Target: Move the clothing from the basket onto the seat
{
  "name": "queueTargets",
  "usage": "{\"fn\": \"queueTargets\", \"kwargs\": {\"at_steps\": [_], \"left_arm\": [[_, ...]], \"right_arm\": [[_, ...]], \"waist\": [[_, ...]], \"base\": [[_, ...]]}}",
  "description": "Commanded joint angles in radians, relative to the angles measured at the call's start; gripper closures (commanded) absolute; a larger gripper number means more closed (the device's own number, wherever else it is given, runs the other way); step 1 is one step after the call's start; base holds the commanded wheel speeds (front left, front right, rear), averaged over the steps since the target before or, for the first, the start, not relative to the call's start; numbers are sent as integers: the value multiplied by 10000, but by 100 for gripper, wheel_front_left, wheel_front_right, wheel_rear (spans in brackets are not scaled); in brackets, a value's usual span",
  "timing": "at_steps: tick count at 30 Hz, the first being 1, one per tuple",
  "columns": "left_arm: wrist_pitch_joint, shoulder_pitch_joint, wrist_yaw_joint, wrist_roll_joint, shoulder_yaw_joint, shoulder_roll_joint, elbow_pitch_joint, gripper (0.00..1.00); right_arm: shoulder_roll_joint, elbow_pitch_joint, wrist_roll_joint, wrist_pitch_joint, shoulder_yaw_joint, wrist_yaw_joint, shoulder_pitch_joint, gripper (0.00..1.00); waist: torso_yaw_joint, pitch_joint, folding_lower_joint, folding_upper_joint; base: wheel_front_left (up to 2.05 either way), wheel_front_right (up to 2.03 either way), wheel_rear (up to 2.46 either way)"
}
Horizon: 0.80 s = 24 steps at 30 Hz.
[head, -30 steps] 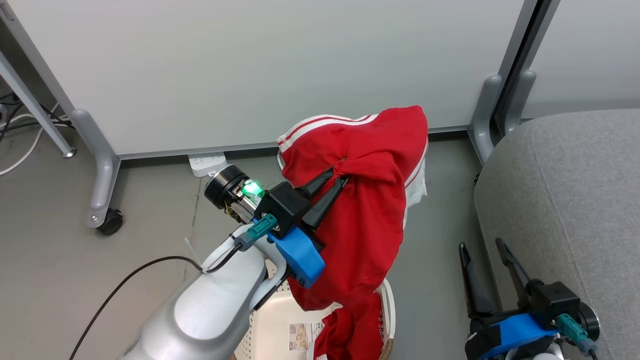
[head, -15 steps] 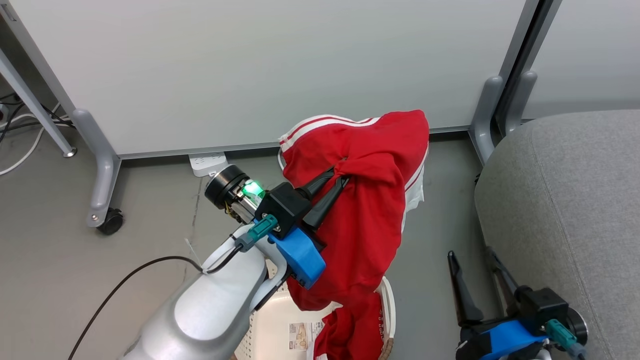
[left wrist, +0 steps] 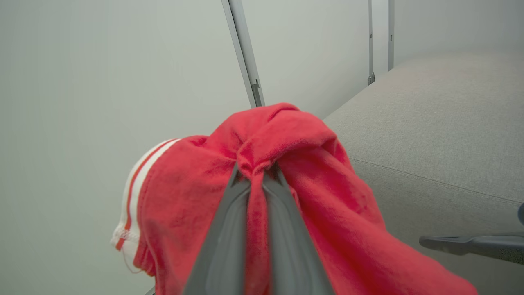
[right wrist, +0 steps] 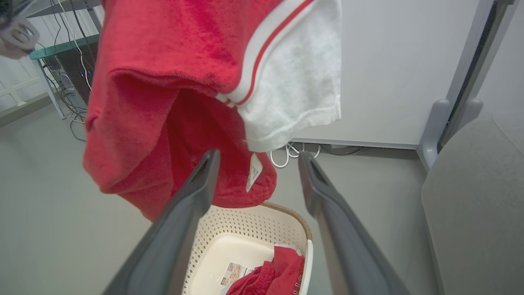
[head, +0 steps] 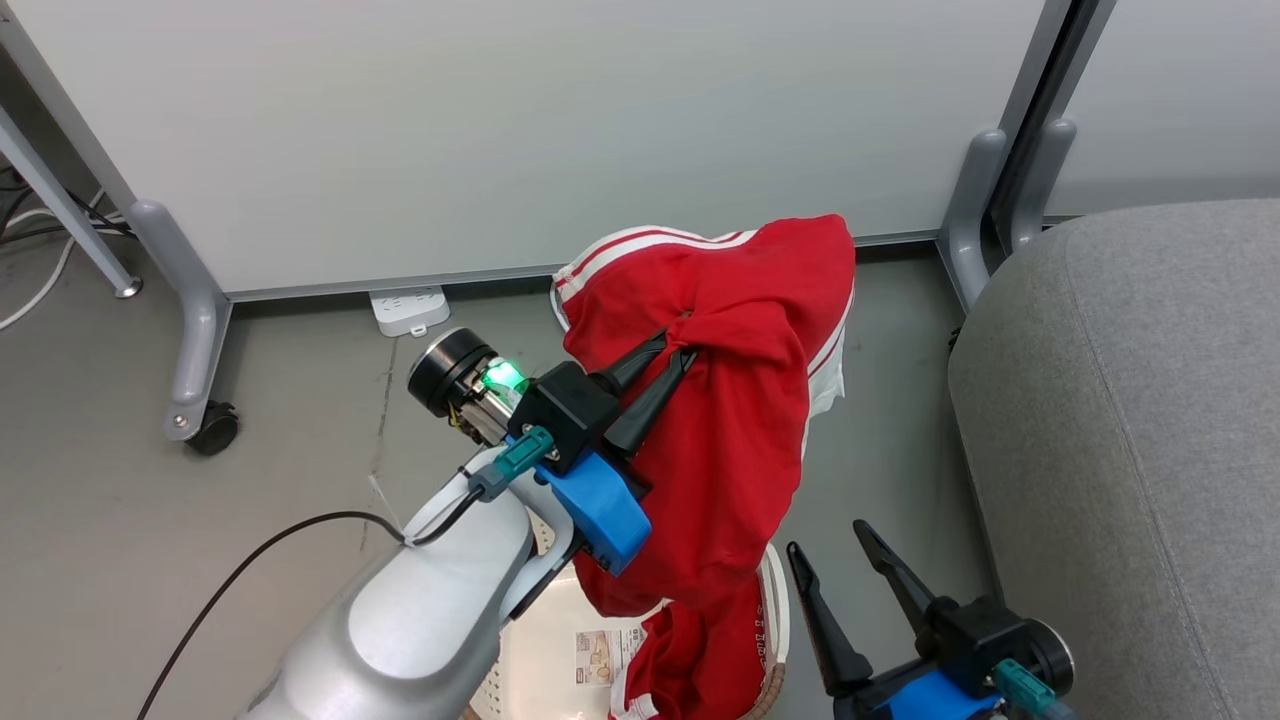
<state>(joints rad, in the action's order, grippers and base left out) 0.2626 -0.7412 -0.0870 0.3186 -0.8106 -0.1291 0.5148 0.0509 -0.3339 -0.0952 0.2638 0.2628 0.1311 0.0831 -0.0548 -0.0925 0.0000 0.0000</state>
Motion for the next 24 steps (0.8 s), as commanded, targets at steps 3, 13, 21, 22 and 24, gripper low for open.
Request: {"fn": "queueTargets", "kwargs": {"at_steps": [3,13,21,22,24], "left_arm": [[34,-93,39,-10,72,9,-26,100],[34,-151,5,-68,98,89,15,100],[34,-129,-2,-116,163,93,8,100],[34,-132,-5,-116,168,84,18,100],[34,-140,-9,-149,181,73,33,100]], "right_arm": [[-10,-10,-160,14,400,-7,222,0],[143,-327,-429,14,1729,-7,633,0],[362,-560,-801,14,2534,-7,785,0],[403,-579,-848,14,2611,-7,801,0],[450,-599,-962,14,2810,-7,826,0]], "waist": [[-17,-45,0,0],[-124,-137,0,0],[-169,-231,0,0],[-171,-240,0,0],[-177,-256,0,0]], "base": [[0,0,0],[0,0,0],[0,0,0],[0,0,0],[0,0,0]]}}
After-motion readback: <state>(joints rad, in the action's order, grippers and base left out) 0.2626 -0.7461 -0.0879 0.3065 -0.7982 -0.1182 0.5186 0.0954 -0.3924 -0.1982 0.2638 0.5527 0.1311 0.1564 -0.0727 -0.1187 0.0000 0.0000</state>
